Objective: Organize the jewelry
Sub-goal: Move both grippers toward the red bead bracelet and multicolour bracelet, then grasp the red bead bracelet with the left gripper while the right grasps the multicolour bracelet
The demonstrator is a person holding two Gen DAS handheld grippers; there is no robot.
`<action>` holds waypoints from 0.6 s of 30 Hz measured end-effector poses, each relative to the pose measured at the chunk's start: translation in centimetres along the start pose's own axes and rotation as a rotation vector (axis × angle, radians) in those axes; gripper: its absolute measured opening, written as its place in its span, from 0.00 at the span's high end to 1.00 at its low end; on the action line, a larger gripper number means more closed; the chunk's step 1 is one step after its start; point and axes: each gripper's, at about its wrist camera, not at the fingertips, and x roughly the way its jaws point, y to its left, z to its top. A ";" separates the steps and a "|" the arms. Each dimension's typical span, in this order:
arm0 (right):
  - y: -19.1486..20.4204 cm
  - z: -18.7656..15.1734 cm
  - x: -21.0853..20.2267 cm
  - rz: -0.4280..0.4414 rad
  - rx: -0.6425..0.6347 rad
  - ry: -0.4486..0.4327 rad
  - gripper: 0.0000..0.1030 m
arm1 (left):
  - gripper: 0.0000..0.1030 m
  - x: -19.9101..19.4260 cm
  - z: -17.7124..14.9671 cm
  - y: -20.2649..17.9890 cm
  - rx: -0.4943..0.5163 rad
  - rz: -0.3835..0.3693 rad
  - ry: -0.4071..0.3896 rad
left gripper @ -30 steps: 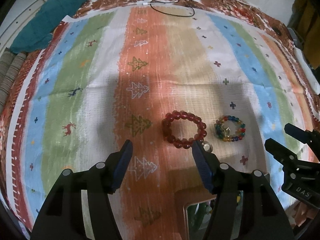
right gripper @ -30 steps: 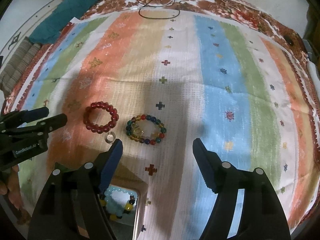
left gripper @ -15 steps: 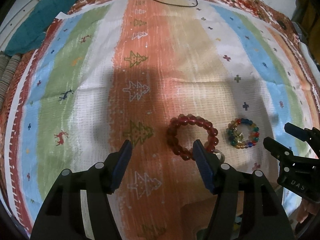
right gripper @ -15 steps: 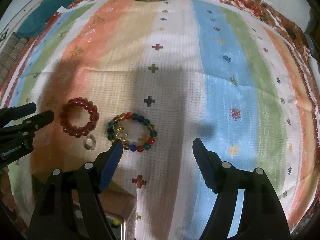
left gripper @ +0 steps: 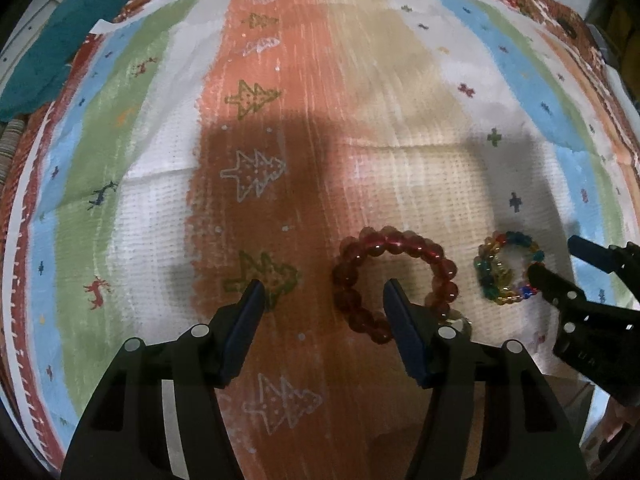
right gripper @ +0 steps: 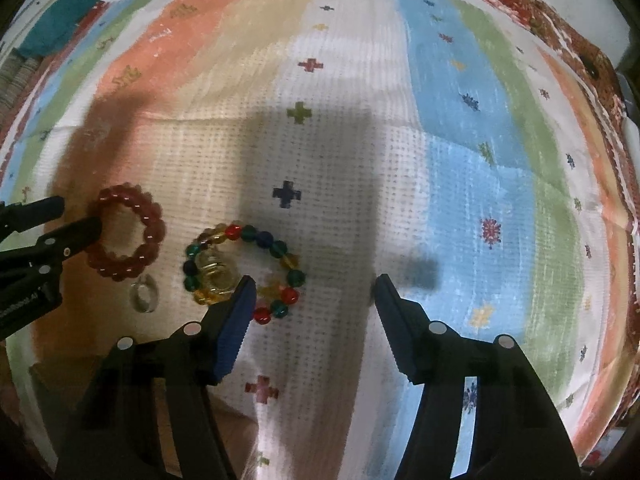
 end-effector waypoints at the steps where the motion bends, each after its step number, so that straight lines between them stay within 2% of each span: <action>1: 0.0 0.0 0.2 -0.005 -0.003 0.002 0.43 | 0.41 0.3 0.1 0.0 0.001 0.002 0.004; 6: 0.5 0.3 0.8 -0.031 -0.021 0.001 0.46 | 0.41 1.0 0.4 -0.3 0.022 0.018 -0.003; 9: 0.8 0.5 0.9 -0.043 -0.037 -0.001 0.50 | 0.49 1.2 0.2 -0.6 0.032 0.042 -0.009; 10: 0.7 0.5 0.9 -0.046 -0.037 -0.001 0.51 | 0.55 1.2 0.3 -0.6 0.033 0.046 -0.010; 12: 0.7 0.5 0.8 -0.054 -0.037 -0.004 0.58 | 0.63 1.2 0.3 -0.6 0.029 0.044 -0.010; 14: 0.3 0.6 0.7 -0.066 -0.038 -0.009 0.67 | 0.75 1.2 0.2 -0.5 0.028 0.046 -0.008; 18: -0.3 0.6 0.5 -0.090 -0.035 -0.022 0.84 | 0.85 1.0 0.4 -0.5 0.019 0.062 -0.009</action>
